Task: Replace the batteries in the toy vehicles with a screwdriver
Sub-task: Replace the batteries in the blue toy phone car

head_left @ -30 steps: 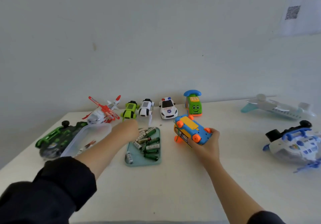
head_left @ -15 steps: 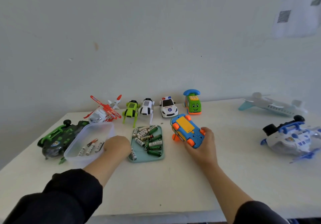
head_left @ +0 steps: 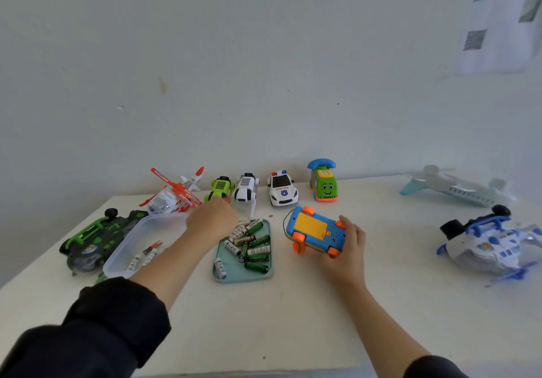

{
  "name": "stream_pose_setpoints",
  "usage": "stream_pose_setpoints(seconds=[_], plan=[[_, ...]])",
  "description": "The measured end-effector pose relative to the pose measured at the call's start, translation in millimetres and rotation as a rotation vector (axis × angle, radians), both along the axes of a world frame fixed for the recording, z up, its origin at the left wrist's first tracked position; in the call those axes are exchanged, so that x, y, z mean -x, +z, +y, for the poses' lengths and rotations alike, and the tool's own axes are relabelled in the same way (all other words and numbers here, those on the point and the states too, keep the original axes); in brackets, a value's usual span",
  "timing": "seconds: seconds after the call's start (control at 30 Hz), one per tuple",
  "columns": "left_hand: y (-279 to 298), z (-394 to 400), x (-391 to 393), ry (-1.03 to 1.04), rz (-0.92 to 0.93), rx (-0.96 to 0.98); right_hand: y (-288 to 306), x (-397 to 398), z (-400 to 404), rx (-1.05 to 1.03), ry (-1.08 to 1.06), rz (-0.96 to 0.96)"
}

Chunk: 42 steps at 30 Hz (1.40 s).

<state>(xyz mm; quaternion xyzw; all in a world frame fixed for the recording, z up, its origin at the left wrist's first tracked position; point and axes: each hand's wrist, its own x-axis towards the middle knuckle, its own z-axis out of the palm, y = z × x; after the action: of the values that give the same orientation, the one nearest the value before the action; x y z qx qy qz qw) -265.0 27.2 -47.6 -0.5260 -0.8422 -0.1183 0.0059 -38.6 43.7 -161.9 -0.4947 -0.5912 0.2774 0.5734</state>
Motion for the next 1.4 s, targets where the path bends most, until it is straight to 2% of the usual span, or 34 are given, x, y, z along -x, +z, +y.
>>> stream_pose_setpoints(seconds=[0.07,0.13,0.23,0.27,0.33,0.4,0.43,0.5,0.6,0.67,0.87,1.0,1.1,1.17,1.3,1.4], plan=[[4,5,-24,-0.173,-0.188,-0.079,3,-5,2,-0.027,0.027,-0.056],[-1,9,-51,-0.316,-0.417,-0.079,9,-12,8,-0.051,0.055,-0.161],[-22,25,-82,-0.368,-0.850,-0.031,23,-22,18,-0.121,0.095,-0.311],[-27,28,-87,-0.330,-0.980,-0.026,28,-21,19,-0.132,0.103,-0.301],[-39,34,-96,-0.259,-1.190,-0.037,36,-22,22,-0.062,0.065,-0.134],[-49,36,-104,-0.210,-1.330,-0.048,36,-23,21,0.048,0.007,0.068],[-53,36,-107,-0.198,-1.360,-0.053,32,-23,18,0.077,-0.014,0.088],[-59,33,-114,-0.187,-1.369,-0.061,17,-22,11,0.050,0.002,0.025],[-63,30,-119,-0.191,-1.342,-0.051,2,-17,0,0.005,0.157,-0.072],[-60,28,-121,-0.223,-1.348,-0.014,-4,-15,4,0.033,0.204,-0.203],[-53,24,-114,-0.288,-1.466,0.025,-7,-13,11,-0.015,0.106,-0.461],[-48,21,-105,-0.344,-1.319,0.078,-7,-14,7,-0.178,-0.016,-0.611],[-43,18,-97,-0.366,-1.270,0.107,-9,-13,6,-0.183,-0.120,-0.679],[-40,16,-92,-0.351,-1.233,0.023,-10,-14,5,-0.195,-0.186,-0.738],[-29,18,-81,-0.362,-0.911,-0.258,-9,-17,2,-0.217,-0.261,-0.747],[-16,23,-77,-0.439,-0.757,-0.368,-8,-17,1,-0.218,-0.279,-0.723]])
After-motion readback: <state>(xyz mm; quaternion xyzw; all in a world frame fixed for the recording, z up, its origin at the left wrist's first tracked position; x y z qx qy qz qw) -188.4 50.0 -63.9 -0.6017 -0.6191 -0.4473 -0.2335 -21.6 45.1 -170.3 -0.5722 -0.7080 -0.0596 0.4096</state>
